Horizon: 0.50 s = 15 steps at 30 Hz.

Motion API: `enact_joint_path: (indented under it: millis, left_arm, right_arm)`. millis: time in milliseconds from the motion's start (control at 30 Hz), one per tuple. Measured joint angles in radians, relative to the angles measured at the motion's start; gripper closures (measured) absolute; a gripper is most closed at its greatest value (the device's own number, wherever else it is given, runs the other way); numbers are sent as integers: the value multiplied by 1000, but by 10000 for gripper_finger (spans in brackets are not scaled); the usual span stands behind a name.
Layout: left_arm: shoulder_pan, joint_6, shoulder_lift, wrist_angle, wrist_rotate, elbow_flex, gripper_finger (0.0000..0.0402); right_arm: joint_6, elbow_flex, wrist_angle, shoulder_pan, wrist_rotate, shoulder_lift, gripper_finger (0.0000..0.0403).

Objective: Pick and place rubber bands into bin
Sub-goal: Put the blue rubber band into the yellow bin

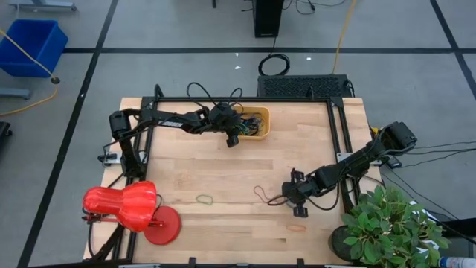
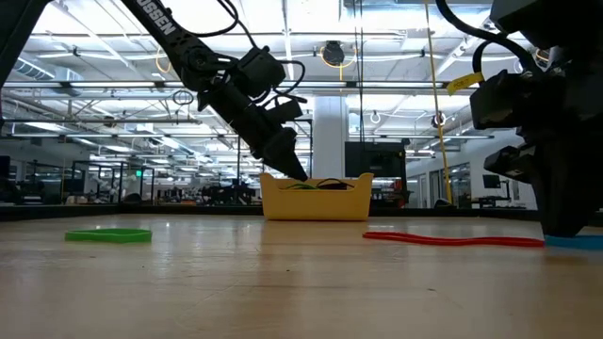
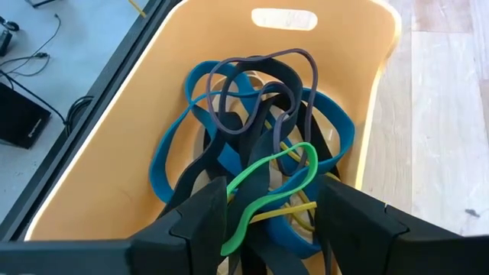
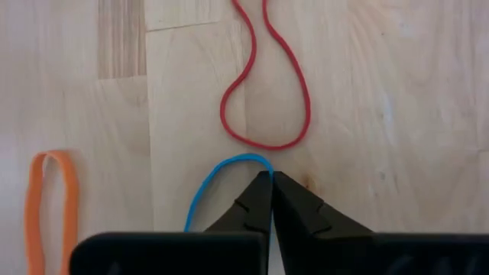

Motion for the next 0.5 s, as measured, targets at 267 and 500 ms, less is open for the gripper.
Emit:
enact_joint_path:
  millis: [267, 500]
  left_arm:
    - [0, -4, 0, -1, 0, 0, 195]
    - [-5, -38, 0, -3, 0, 0, 195]
  right_arm:
    - [12, -4, -10, 1, 9, -66, 402]
    - [35, -4, -33, -13, 163, -249, 402]
